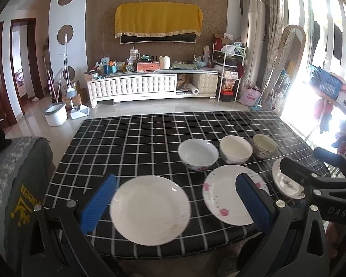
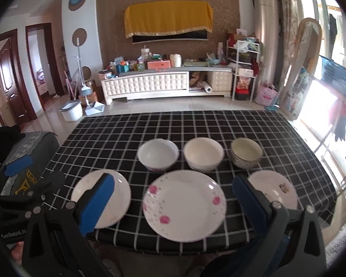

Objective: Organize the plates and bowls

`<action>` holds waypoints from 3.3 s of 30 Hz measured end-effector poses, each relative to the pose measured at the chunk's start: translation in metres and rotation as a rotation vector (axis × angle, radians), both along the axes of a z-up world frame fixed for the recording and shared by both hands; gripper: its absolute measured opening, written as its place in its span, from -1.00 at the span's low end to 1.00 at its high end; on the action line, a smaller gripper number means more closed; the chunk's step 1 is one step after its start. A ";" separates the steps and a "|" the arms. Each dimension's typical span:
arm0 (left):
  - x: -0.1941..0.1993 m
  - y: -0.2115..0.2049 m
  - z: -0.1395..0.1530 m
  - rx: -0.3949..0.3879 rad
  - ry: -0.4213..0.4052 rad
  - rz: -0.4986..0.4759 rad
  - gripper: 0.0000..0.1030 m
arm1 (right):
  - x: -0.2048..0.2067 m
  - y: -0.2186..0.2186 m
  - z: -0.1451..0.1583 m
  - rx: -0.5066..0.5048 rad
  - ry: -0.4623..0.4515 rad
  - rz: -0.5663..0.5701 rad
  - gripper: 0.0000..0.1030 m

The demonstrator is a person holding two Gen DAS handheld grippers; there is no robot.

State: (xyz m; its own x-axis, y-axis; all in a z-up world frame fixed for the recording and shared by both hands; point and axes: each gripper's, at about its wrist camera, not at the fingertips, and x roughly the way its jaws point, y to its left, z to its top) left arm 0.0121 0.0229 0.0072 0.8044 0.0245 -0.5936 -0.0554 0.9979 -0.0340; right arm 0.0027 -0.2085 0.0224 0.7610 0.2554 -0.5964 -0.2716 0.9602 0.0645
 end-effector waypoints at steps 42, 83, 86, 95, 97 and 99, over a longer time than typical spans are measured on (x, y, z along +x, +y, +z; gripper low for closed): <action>0.108 0.162 -0.191 -0.191 0.549 0.090 -0.40 | 0.119 0.149 -0.172 -0.161 0.487 0.191 -0.13; 0.112 0.164 -0.191 -0.305 0.609 0.144 -0.74 | 0.131 0.129 -0.167 -0.041 0.503 0.086 -0.53; 0.105 0.166 -0.179 -0.268 0.565 0.168 -0.74 | 0.130 0.121 -0.155 0.016 0.489 0.093 -0.53; 0.094 0.134 -0.123 -0.255 0.452 0.108 -0.74 | 0.118 0.064 -0.117 0.033 0.413 0.023 -0.53; 0.094 0.118 -0.115 -0.239 0.443 0.077 -0.74 | 0.116 0.051 -0.114 0.035 0.406 0.007 -0.53; 0.095 0.100 -0.108 -0.227 0.436 0.046 -0.74 | 0.112 0.038 -0.112 0.039 0.402 -0.005 -0.53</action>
